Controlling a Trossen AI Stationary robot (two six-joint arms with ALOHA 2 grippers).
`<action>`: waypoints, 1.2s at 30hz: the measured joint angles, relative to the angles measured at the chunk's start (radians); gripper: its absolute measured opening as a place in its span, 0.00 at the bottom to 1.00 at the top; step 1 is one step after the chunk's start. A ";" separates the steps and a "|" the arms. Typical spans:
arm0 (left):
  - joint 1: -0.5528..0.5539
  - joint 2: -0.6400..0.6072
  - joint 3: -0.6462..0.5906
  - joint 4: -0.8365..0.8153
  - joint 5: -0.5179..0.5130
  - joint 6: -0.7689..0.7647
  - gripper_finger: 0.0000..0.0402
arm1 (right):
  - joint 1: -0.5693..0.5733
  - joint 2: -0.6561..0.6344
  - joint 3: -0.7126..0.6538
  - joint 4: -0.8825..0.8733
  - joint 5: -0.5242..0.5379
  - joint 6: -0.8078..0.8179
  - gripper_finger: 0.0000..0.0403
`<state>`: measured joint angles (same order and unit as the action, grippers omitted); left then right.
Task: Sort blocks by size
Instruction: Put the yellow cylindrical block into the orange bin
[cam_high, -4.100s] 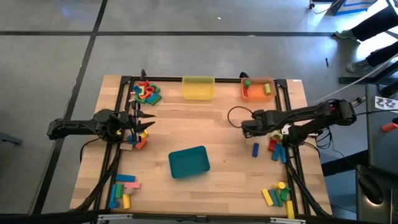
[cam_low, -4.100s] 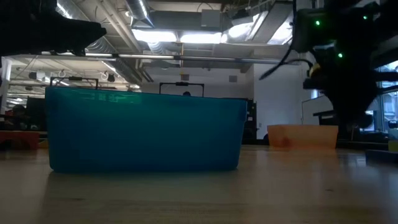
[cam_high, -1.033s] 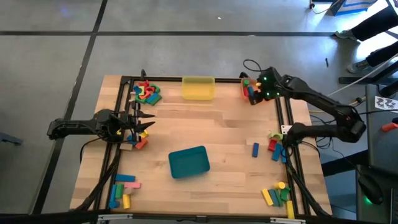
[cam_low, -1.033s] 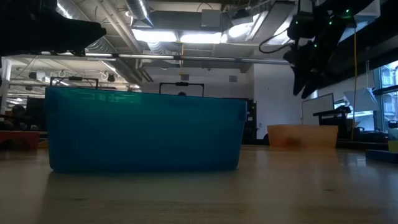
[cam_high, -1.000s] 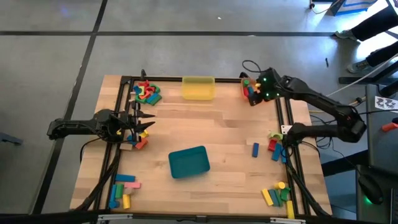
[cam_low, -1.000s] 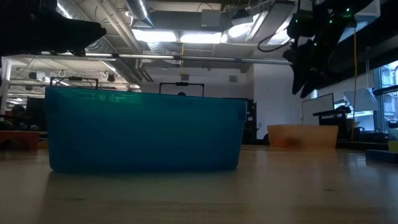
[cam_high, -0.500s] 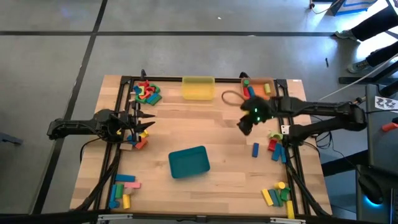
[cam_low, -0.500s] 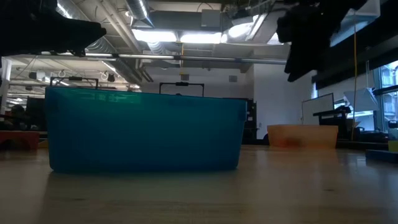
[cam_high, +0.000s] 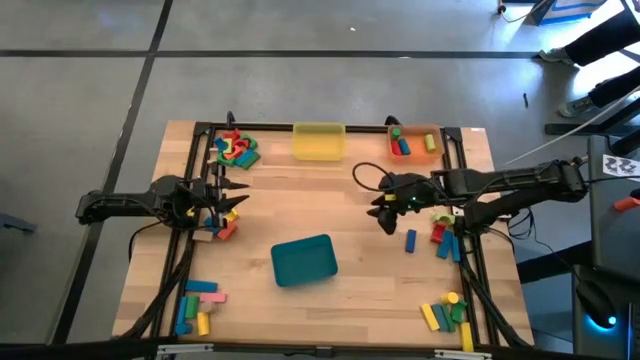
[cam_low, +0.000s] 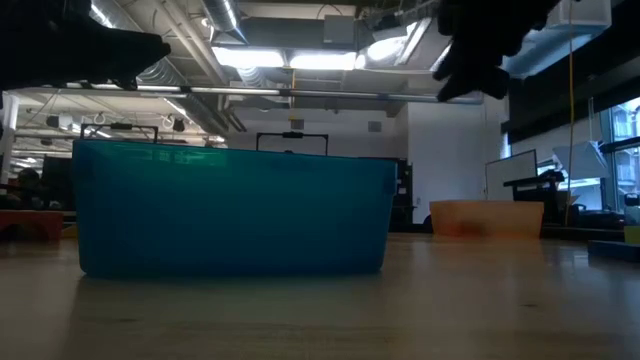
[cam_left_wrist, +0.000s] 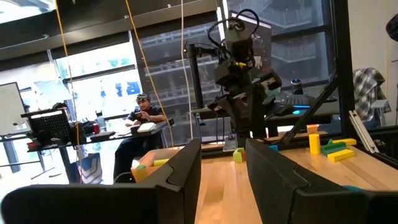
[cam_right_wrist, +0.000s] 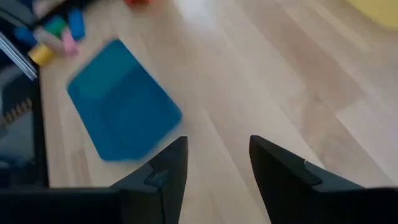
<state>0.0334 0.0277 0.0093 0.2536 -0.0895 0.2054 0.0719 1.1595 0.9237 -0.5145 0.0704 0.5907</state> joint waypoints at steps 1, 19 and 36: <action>0.000 0.000 0.000 0.001 0.000 0.000 0.28 | 0.000 0.003 0.000 -0.003 0.000 -0.009 0.48; 0.000 0.000 0.000 -0.008 0.000 0.001 0.28 | 0.226 0.104 0.101 -0.030 0.019 -0.028 0.70; 0.000 0.000 0.000 -0.012 0.000 -0.006 0.28 | 0.604 0.102 0.123 -0.558 -0.123 0.718 0.60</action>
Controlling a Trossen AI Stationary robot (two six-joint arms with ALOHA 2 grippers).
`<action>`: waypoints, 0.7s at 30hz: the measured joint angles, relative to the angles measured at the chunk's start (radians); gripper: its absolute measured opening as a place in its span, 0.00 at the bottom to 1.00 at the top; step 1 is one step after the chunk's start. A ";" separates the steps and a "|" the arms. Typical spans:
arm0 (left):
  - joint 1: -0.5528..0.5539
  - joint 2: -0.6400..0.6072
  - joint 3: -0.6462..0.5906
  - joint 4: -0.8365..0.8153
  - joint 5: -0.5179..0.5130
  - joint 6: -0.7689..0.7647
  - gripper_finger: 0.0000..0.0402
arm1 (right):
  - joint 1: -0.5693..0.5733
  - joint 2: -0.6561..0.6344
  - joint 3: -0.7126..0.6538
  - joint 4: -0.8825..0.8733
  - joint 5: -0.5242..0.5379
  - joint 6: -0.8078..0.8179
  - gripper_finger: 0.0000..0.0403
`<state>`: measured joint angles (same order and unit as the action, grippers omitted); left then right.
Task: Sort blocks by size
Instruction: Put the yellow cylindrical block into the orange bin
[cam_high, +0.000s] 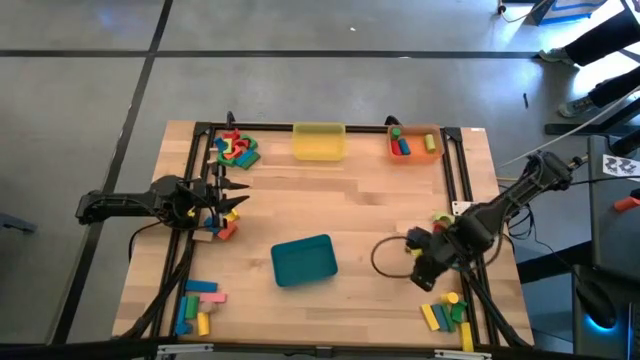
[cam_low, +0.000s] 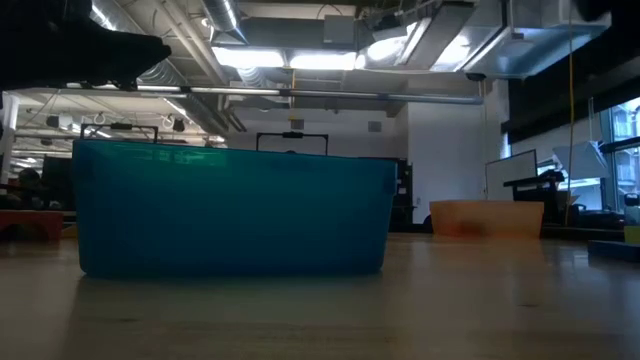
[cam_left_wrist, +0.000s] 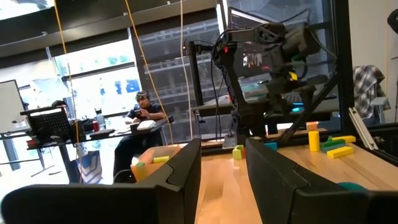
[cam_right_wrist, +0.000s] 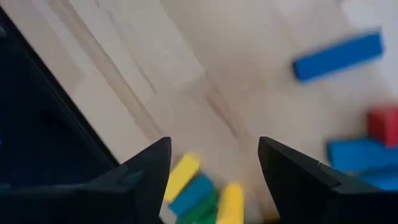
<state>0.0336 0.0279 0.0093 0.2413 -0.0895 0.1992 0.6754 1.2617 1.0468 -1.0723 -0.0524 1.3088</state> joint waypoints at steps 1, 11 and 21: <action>0.000 0.000 0.000 0.000 0.000 -0.004 0.28 | 0.020 0.000 -0.010 0.000 -0.012 0.027 0.59; 0.000 0.000 0.000 0.000 0.000 -0.005 0.28 | 0.184 0.001 -0.093 0.026 -0.125 0.214 0.59; 0.000 0.000 0.000 0.000 0.000 -0.009 0.28 | 0.305 0.069 -0.107 0.090 -0.115 0.251 0.59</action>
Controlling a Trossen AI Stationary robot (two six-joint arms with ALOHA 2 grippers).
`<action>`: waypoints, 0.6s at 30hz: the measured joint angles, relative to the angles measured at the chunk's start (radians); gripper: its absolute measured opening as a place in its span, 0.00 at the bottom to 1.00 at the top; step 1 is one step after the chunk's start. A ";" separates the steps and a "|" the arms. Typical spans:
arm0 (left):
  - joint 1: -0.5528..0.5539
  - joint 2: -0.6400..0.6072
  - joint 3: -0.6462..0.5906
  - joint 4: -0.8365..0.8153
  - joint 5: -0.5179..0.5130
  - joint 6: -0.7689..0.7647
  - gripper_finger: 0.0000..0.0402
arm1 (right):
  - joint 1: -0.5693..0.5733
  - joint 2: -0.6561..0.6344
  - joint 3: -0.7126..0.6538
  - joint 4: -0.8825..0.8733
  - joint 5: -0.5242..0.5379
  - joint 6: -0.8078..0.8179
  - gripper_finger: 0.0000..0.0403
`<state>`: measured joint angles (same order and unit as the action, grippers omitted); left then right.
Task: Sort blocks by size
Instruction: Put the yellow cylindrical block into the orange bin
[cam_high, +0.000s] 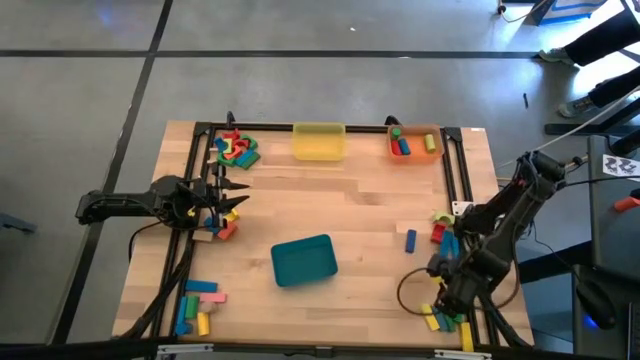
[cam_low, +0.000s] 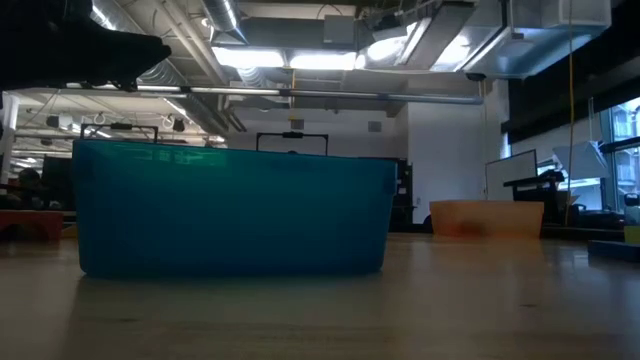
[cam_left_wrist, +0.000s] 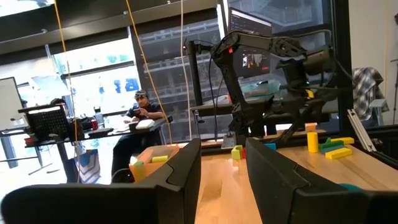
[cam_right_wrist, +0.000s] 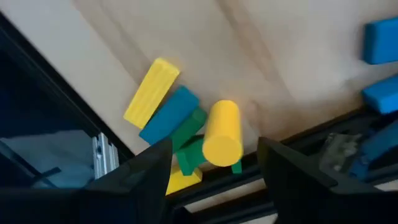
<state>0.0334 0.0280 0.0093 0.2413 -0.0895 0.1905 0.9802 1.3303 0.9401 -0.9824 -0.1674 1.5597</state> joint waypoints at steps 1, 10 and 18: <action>0.000 0.000 0.000 0.000 0.000 0.000 0.28 | 0.013 0.018 0.000 0.012 0.000 -0.012 0.59; 0.000 0.000 0.000 0.000 0.000 0.000 0.28 | 0.089 0.128 0.002 0.064 -0.013 -0.020 0.59; 0.000 0.000 0.000 0.000 0.000 0.005 0.28 | 0.086 0.155 0.003 0.017 -0.007 -0.020 0.59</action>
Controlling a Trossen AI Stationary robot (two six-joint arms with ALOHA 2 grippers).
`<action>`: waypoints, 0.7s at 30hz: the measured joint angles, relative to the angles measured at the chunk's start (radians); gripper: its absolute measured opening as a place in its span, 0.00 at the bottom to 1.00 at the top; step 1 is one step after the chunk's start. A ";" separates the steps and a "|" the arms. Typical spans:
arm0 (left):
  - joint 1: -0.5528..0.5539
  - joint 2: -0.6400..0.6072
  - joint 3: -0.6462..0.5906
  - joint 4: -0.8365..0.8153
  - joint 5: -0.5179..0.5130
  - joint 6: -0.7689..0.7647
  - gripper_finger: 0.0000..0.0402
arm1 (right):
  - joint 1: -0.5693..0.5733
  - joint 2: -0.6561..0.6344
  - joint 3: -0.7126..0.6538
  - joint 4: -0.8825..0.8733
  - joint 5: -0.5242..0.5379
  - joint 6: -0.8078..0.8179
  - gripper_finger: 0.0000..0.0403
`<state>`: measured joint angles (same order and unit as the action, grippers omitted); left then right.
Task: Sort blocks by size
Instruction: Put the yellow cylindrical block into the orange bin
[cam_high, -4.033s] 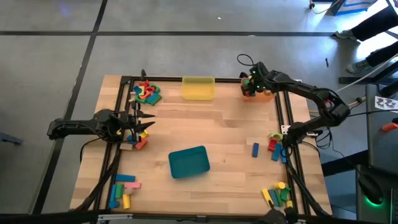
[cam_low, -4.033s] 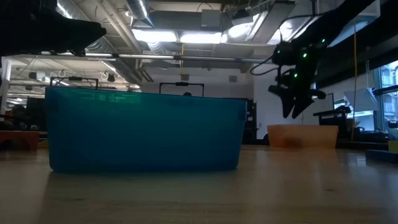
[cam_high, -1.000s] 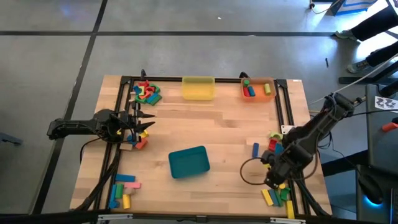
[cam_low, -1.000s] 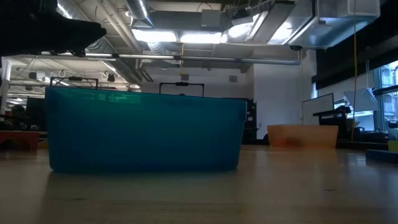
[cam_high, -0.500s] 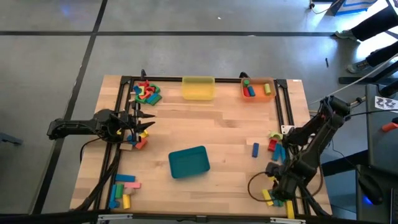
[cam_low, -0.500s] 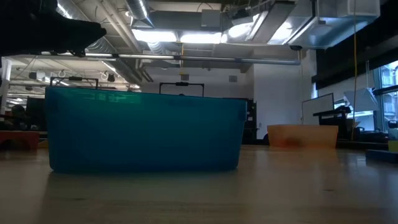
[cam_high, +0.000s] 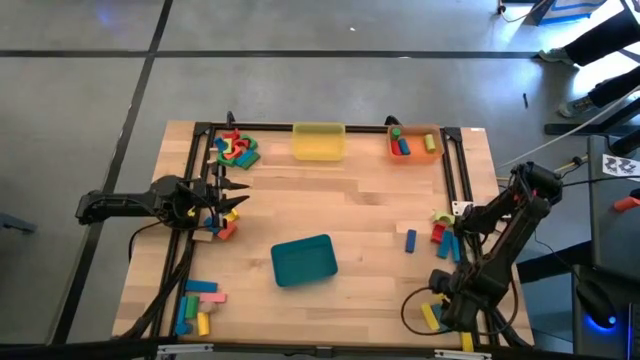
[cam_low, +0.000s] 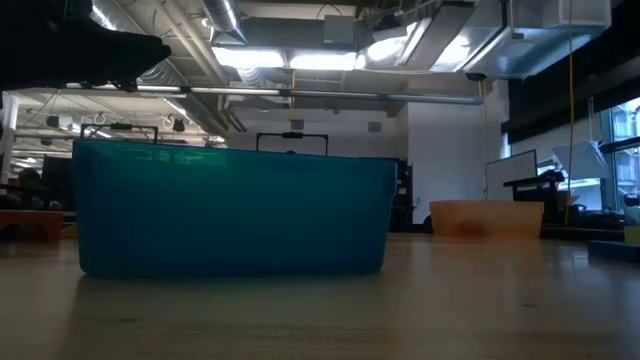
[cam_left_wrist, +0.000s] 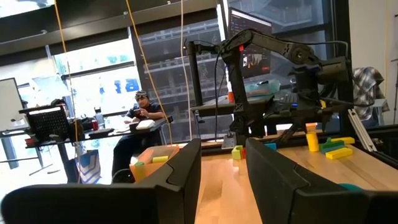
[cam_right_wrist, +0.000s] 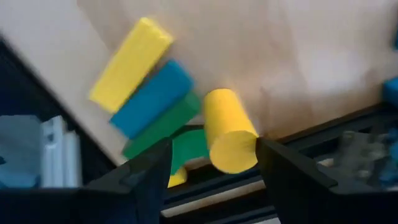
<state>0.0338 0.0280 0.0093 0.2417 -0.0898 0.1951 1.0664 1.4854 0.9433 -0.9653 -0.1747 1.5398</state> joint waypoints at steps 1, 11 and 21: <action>0.000 0.000 0.000 0.000 0.000 0.000 0.28 | 0.000 0.002 -0.007 -0.001 0.004 -0.001 0.59; 0.000 0.000 0.000 0.001 0.000 -0.001 0.28 | 0.000 0.005 -0.004 -0.020 -0.001 0.019 0.59; 0.000 0.000 0.000 0.000 0.000 -0.004 0.28 | 0.000 0.005 -0.004 0.012 -0.093 0.420 0.59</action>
<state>0.0334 0.0284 0.0093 0.2420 -0.0898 0.1916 1.0668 1.4902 0.9394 -0.9530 -0.2678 1.9598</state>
